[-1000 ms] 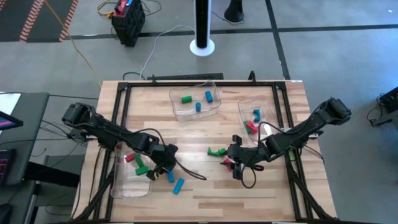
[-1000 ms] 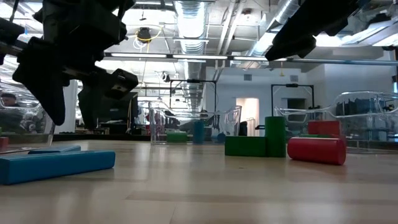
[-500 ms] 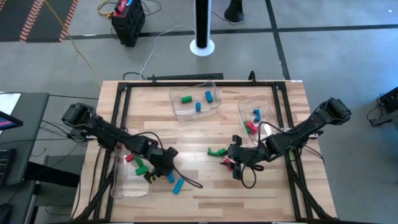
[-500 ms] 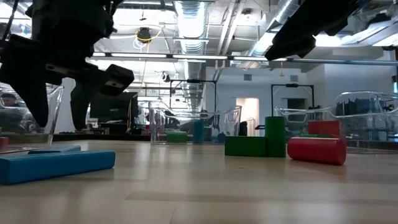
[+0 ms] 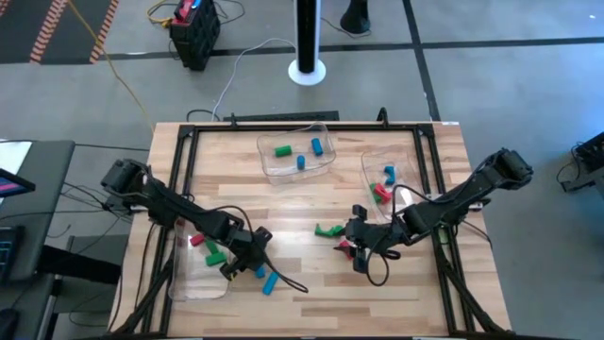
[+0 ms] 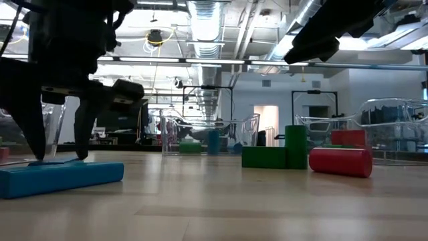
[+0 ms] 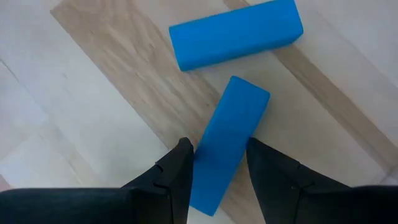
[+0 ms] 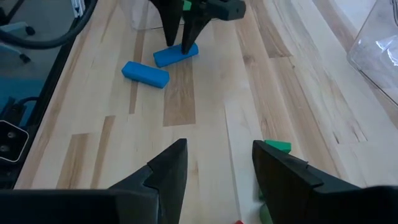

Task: Sort blocks by size
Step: Put the left blue rectangle block into the left transparent bin

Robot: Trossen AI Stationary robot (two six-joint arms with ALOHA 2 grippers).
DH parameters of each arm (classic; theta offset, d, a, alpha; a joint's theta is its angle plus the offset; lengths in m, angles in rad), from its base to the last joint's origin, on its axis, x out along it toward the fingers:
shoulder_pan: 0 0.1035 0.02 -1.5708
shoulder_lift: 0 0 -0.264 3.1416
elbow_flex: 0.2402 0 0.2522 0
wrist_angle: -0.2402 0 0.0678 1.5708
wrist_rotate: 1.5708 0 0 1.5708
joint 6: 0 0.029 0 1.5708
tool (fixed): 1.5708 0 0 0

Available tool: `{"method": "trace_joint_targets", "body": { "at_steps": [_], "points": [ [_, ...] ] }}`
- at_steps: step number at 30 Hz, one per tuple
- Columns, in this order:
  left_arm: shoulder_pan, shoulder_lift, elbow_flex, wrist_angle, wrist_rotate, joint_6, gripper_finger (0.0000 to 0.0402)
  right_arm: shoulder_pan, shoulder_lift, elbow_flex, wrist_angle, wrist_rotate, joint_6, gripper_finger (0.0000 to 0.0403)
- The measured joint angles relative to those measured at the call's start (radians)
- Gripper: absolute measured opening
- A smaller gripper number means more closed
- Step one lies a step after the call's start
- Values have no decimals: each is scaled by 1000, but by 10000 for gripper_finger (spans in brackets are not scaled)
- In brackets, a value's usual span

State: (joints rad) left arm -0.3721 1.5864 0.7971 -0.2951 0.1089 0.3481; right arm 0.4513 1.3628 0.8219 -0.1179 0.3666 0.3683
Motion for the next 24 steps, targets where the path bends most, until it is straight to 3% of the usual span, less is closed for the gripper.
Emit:
{"method": "trace_joint_targets", "body": {
  "at_steps": [20,24],
  "points": [
    [0,16,-5,-6,-33,15,157,0,0,0,1,0,0,207],
    [0,16,-5,-5,-44,11,143,0,0,0,1,0,-1,207]
  ]
}}
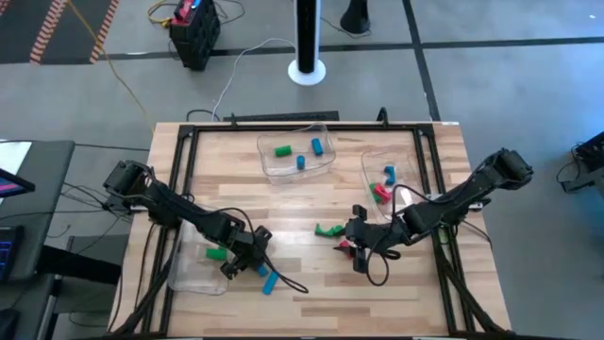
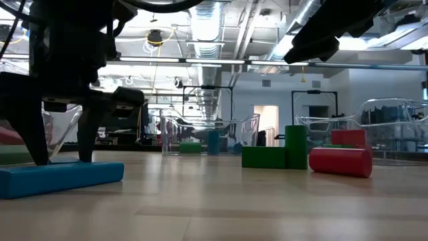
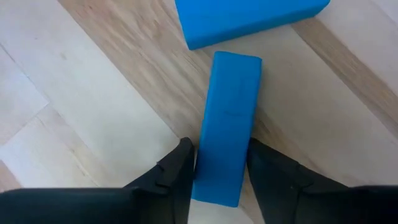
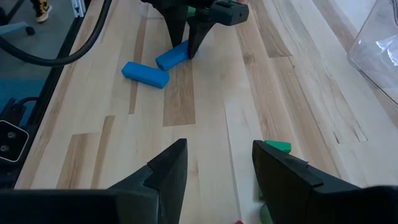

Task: Sort blocks by size
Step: Put the left blue rectangle block into the left transparent bin

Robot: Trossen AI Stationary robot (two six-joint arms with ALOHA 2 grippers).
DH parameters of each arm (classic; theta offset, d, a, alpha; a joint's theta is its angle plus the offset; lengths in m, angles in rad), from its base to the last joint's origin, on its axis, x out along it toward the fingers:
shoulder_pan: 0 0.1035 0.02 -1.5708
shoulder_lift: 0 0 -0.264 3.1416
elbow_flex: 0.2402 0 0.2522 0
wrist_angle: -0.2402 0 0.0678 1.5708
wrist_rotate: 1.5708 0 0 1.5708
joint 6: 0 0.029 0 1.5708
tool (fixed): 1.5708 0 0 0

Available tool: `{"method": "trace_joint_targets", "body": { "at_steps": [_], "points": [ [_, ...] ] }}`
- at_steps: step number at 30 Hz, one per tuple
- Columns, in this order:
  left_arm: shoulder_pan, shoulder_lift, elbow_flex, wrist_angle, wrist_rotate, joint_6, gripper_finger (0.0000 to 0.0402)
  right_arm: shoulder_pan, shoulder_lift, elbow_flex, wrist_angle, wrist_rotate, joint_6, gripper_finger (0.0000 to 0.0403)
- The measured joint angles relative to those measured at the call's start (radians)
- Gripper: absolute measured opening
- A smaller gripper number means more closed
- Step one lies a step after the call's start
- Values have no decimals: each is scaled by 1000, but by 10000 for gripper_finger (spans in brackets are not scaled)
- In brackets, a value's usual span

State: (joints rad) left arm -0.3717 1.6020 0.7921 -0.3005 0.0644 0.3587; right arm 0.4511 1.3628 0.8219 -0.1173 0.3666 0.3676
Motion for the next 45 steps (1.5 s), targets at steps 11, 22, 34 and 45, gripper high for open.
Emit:
{"method": "trace_joint_targets", "body": {
  "at_steps": [11,22,34,45],
  "points": [
    [0,0,11,-4,-5,18,93,-2,0,0,0,0,-2,207],
    [0,0,114,-97,-22,65,95,-2,0,0,0,0,-1,207],
    [0,0,202,-255,-171,91,94,-2,0,0,-2,0,-1,207],
    [17,-1,318,-394,-275,102,94,-2,0,0,-2,0,-2,207]
  ]
}}
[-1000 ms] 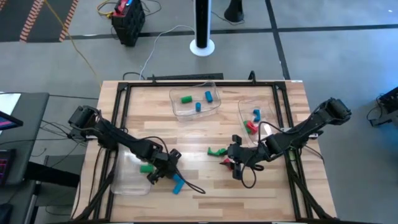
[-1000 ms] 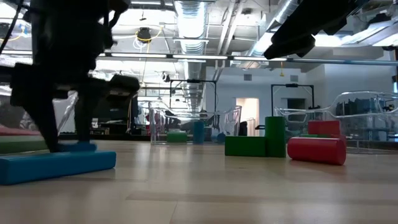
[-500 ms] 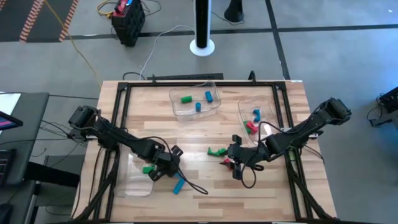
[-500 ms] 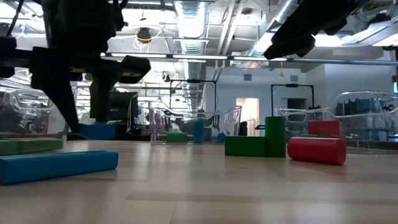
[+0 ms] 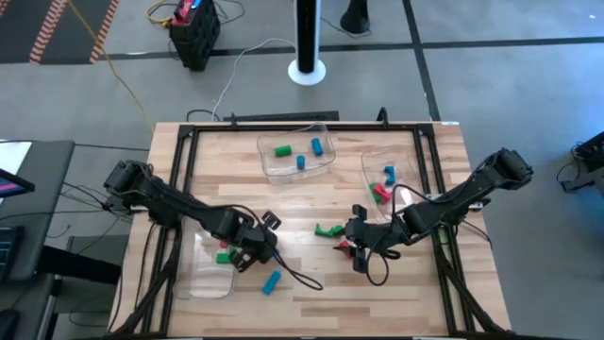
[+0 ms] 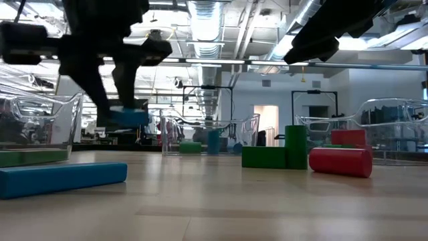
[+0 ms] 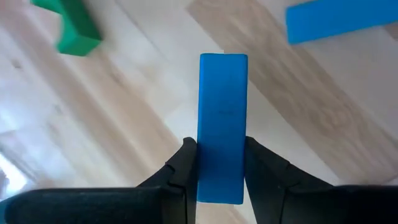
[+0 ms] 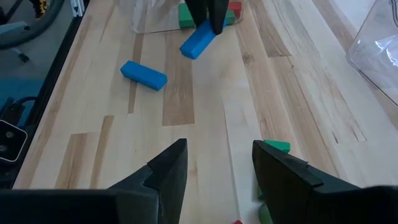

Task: Sort blocks by size
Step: Put the left blue rectangle block into the left transparent bin

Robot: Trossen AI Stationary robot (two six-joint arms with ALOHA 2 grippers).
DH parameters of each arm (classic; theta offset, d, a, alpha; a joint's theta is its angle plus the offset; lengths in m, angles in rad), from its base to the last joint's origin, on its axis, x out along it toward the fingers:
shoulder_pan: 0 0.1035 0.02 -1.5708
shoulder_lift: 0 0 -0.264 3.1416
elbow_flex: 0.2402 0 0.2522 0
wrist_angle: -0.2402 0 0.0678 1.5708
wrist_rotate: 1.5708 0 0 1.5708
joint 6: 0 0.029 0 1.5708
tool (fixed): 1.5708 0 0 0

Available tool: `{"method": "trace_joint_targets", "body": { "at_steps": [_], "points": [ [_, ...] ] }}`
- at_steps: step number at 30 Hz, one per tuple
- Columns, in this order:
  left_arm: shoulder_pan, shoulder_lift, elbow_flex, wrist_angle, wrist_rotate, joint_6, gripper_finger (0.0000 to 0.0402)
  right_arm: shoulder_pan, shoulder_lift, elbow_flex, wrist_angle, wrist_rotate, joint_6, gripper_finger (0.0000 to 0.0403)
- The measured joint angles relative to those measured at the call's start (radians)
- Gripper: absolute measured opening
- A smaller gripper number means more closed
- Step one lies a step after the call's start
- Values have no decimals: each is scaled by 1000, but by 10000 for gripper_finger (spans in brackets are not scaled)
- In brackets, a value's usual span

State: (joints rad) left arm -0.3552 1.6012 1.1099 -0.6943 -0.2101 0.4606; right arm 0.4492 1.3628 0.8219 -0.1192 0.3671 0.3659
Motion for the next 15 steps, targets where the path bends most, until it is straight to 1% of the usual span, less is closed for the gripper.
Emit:
{"method": "trace_joint_targets", "body": {
  "at_steps": [6,12,13,15],
  "points": [
    [25,-47,45,-13,-22,3,94,0,0,0,-1,0,-8,207],
    [63,-165,53,0,-50,-19,94,0,0,0,-1,1,-34,207],
    [70,-188,53,9,-42,-30,94,0,0,0,3,7,-46,207],
    [88,-228,53,15,26,-51,94,0,0,0,23,40,-84,207]
  ]
}}
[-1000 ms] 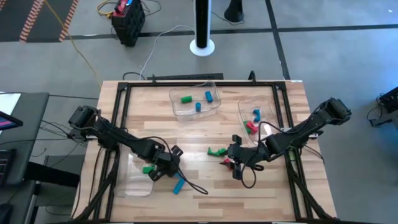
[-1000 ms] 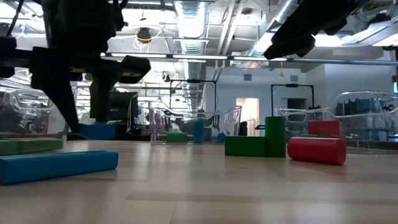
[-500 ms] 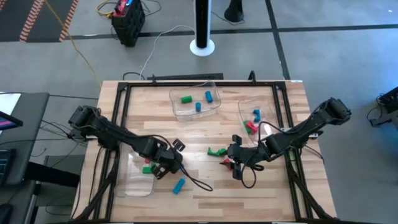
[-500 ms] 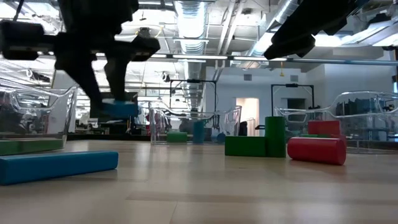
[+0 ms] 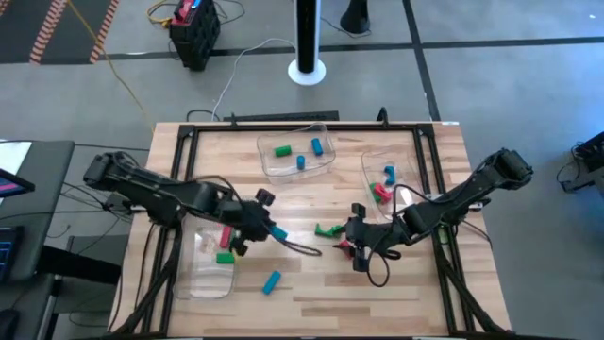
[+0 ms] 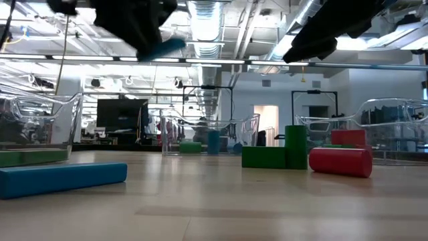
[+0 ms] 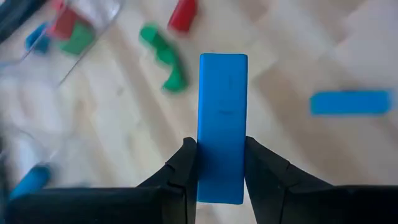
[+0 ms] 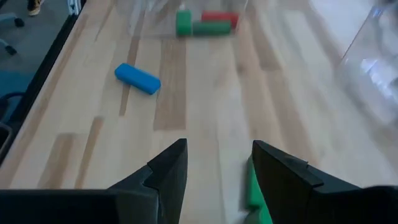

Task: Sort blocks by size
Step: Put the left blue rectangle block into the left transparent bin

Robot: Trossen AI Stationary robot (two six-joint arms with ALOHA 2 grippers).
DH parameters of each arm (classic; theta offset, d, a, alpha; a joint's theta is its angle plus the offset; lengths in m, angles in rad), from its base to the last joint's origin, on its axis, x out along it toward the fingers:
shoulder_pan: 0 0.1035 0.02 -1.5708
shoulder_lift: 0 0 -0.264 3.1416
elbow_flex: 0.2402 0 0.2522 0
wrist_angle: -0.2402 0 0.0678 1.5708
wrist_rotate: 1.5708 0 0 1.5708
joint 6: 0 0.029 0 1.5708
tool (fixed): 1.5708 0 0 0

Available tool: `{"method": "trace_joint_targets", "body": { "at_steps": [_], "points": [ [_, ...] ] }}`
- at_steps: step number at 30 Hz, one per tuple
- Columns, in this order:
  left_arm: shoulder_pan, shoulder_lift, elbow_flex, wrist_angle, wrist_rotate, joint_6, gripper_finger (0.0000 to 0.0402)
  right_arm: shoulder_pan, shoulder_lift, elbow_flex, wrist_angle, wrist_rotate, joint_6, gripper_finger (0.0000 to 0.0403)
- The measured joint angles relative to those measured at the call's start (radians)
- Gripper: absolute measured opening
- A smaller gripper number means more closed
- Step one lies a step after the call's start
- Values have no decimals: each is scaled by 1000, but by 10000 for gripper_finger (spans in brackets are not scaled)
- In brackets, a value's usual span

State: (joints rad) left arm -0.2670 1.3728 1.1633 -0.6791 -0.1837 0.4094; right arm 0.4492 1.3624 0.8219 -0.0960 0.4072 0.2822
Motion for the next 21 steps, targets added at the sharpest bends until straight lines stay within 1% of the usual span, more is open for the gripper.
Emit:
{"method": "trace_joint_targets", "body": {
  "at_steps": [4,7,9,12,14,16,18,21],
  "points": [
    [42,-61,0,25,199,-39,94,0,4,0,109,42,-140,207],
    [72,-79,1,45,335,-59,94,-6,37,1,255,49,-311,207],
    [91,-80,1,51,405,-67,94,-7,75,1,370,50,-432,207],
    [116,-79,0,58,470,-82,94,-12,138,6,513,67,-609,207],
    [133,-79,0,66,523,-93,94,-13,179,29,563,119,-700,207],
    [149,-79,0,70,572,-98,94,-13,213,65,590,145,-779,207],
    [164,-79,0,70,609,-101,94,-14,252,108,613,147,-850,207],
    [182,-78,0,71,634,-101,94,-13,308,185,613,147,-943,207]
  ]
}}
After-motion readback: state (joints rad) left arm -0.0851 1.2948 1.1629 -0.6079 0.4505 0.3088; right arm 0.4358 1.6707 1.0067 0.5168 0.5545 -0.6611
